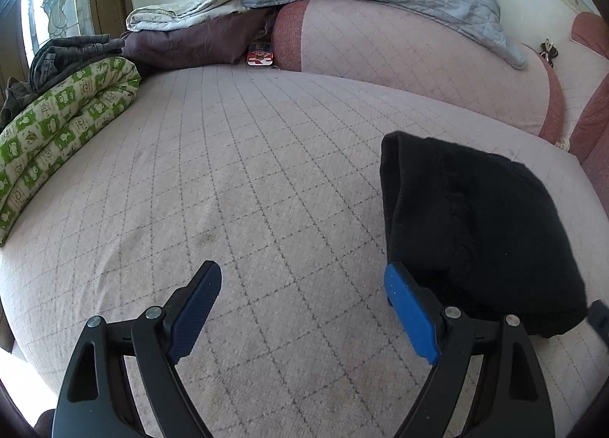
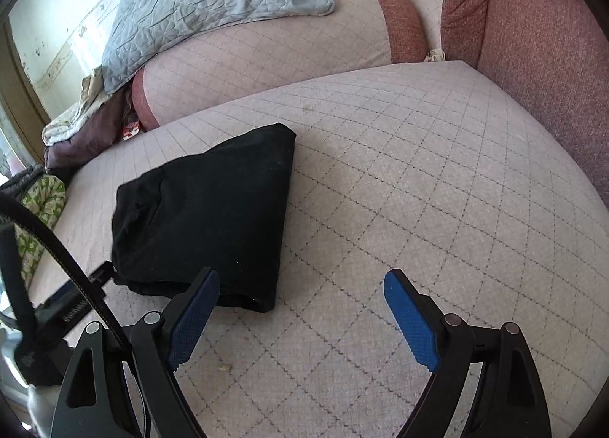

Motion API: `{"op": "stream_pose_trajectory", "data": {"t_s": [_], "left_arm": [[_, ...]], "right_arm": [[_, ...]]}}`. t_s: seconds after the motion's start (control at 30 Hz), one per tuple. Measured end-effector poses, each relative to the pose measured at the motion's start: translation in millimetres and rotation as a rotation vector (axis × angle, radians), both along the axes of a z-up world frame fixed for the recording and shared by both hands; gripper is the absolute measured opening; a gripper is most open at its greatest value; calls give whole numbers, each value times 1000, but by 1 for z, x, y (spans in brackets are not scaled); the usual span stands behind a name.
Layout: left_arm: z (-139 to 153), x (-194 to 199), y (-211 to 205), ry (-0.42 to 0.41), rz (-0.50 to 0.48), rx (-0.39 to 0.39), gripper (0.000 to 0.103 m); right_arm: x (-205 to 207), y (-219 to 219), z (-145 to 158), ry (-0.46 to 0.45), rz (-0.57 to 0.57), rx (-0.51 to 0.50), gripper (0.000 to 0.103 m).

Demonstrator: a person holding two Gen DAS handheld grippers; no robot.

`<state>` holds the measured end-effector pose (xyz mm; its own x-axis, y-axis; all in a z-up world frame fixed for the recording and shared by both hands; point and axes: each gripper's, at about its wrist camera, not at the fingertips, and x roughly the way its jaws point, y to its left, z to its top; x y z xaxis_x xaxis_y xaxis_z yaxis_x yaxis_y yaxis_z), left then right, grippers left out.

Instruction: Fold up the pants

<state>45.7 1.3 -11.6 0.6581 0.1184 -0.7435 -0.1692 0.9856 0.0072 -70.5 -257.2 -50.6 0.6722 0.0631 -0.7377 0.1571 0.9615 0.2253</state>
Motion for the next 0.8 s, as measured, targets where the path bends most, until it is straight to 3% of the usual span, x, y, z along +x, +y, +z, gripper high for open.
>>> {"op": "stream_pose_trajectory", "data": {"t_s": [0.3,0.5,0.63,0.73,0.8], "left_arm": [[40,-38,-5,18,-63,13,87],[48,-50,-6,53,-161,-81,87],[44,-25,-7,123,-249,-227,87],[31,11,-7,156,-262,-280,87],[21,32,-7,169,-261,-290,87]], "right_arm": [[-4,2,-5,8,14,-32,92],[-18,-15,-6,15,0,114,91],[-17,-20,2,18,44,178,91],[-2,-18,14,11,73,152,91],[10,-20,14,21,76,193,91]]}}
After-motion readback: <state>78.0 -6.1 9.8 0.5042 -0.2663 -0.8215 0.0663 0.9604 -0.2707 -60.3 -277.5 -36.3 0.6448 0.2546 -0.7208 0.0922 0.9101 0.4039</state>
